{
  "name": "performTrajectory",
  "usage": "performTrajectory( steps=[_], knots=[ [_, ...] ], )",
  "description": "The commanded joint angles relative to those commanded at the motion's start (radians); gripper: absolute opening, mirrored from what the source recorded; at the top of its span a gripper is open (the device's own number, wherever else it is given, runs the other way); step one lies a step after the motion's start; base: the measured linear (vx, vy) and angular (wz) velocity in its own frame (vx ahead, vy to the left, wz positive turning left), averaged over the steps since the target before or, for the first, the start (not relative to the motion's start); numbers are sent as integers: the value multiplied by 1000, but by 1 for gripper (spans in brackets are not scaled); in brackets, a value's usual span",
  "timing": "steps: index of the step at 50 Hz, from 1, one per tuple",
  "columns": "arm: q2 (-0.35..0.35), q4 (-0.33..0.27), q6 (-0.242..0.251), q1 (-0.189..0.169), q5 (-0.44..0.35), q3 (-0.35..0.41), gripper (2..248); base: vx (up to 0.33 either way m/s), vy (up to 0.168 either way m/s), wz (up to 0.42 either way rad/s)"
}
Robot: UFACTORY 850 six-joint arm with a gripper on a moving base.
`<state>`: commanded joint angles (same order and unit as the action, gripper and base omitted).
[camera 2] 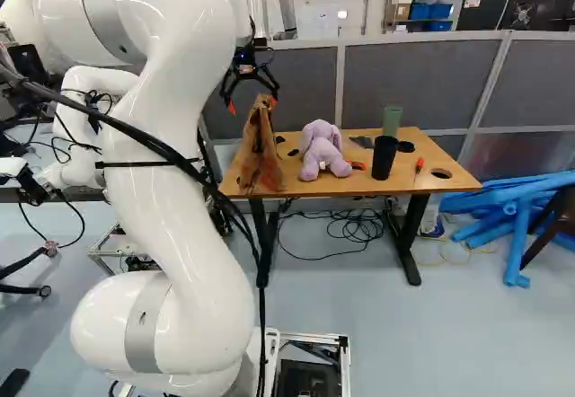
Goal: Pick up the bag on the ground and place it on the table
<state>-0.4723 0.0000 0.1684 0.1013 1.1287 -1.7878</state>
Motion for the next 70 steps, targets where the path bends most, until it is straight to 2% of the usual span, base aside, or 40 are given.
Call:
performTrajectory(
  steps=[47, 70],
  knots=[
    [84, 0, 0, 0, 0, -33, 247, 0, 0, 0],
    [88, 0, 0, 0, 0, -35, 247, 0, 0, 0]
  ],
)
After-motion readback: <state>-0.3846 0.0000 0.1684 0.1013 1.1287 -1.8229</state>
